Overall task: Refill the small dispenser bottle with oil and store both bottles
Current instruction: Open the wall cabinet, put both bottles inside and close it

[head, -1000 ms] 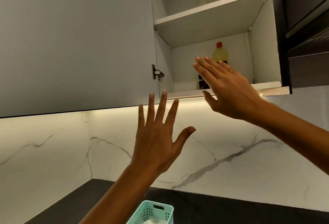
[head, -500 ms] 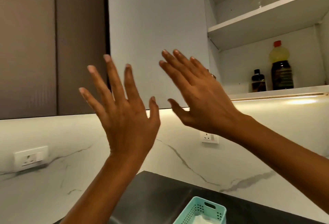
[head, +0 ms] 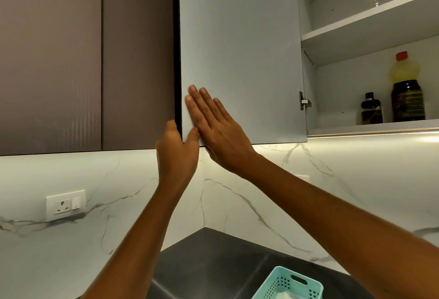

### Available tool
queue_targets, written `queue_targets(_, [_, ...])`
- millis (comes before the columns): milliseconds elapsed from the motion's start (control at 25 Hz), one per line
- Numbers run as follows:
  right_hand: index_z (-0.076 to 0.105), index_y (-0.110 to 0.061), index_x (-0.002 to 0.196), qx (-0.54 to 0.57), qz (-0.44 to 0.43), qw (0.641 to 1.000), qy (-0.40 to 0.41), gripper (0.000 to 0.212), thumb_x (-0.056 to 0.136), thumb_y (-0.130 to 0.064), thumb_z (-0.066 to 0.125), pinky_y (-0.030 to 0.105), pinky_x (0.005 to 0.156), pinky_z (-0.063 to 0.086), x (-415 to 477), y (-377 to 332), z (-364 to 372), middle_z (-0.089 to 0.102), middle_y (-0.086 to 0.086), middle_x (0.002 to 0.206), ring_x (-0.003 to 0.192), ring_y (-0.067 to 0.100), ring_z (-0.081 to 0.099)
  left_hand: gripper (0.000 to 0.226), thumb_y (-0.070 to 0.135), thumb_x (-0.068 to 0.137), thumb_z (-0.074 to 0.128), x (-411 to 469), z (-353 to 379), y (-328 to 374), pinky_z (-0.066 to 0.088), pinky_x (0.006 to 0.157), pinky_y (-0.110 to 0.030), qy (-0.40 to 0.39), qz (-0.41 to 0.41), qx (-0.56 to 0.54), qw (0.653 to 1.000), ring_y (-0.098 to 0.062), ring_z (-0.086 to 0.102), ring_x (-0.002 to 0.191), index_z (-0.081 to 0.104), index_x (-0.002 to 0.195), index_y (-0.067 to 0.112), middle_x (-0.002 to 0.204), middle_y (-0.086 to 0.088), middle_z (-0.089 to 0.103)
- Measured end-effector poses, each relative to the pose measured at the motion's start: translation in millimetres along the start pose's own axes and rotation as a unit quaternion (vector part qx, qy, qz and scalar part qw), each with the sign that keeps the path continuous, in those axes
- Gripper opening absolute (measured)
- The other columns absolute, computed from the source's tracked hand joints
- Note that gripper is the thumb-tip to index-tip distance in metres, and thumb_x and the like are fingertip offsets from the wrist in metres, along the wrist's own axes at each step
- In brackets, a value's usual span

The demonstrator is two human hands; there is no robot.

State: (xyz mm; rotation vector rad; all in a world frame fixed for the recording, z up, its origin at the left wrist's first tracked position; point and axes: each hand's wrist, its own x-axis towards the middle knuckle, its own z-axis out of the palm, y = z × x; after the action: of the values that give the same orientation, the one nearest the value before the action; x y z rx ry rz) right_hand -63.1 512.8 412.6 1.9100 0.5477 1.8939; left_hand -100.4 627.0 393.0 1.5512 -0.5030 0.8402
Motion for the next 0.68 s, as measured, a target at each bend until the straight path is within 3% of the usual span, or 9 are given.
queue_targets(280, [0.013,-0.008,0.143,0.046,0.034,0.998,0.02,0.081,0.082,0.001,0.065,0.034,0.117,0.009,-9.4,2.8,-22.3,0.019,0.016,0.153,0.142,0.029,0.006,0.036,0.025,0.09,0.055,-21.5,11.4,5.8,0.048,0.094,-0.048,0.052,0.052,-0.056,0.996,-0.032,0.059,0.105,0.053,0.118,0.003,0.116,-0.015,0.061])
queue_targets(400, [0.015,-0.01,0.14,0.091,0.024,0.995,0.025,0.069,0.088,-0.01,0.06,0.035,0.116,0.014,-16.6,16.7,-59.1,0.013,0.012,0.149,0.141,0.027,0.006,0.03,0.024,0.088,0.058,-48.6,22.6,23.5,0.054,0.087,-0.04,0.079,0.119,-0.087,0.986,-0.024,0.064,0.091,0.057,0.111,0.004,0.099,-0.003,0.064])
queue_targets(480, [0.02,-0.009,0.138,0.047,-0.021,0.999,0.018,0.057,0.093,-0.025,0.05,0.039,0.115,0.018,-22.0,32.2,-90.5,0.021,0.015,0.148,0.139,0.03,0.009,0.027,0.027,0.087,0.059,-67.3,30.2,35.5,0.055,0.08,-0.033,0.091,0.178,-0.101,0.975,-0.021,0.066,0.084,0.061,0.103,0.006,0.091,-0.001,0.065])
queue_targets(560, [0.027,-0.009,0.136,-0.046,-0.086,0.995,0.013,0.055,0.092,-0.037,0.045,0.042,0.115,0.015,-24.1,51.8,-120.1,0.03,0.017,0.144,0.139,0.035,0.009,0.03,0.033,0.083,0.059,-80.1,40.2,44.5,0.056,0.078,-0.04,0.096,0.224,-0.097,0.965,-0.028,0.069,0.087,0.063,0.098,0.008,0.093,-0.008,0.071])
queue_targets(680, [0.03,-0.005,0.131,-0.097,-0.128,0.987,0.026,0.058,0.089,-0.039,0.051,0.042,0.114,0.015,-31.5,75.2,-155.7,0.03,0.018,0.138,0.138,0.04,0.017,0.038,0.041,0.08,0.062,-93.9,59.3,56.5,0.057,0.076,-0.047,0.102,0.285,-0.097,0.948,-0.033,0.069,0.09,0.065,0.098,0.008,0.096,-0.01,0.072])
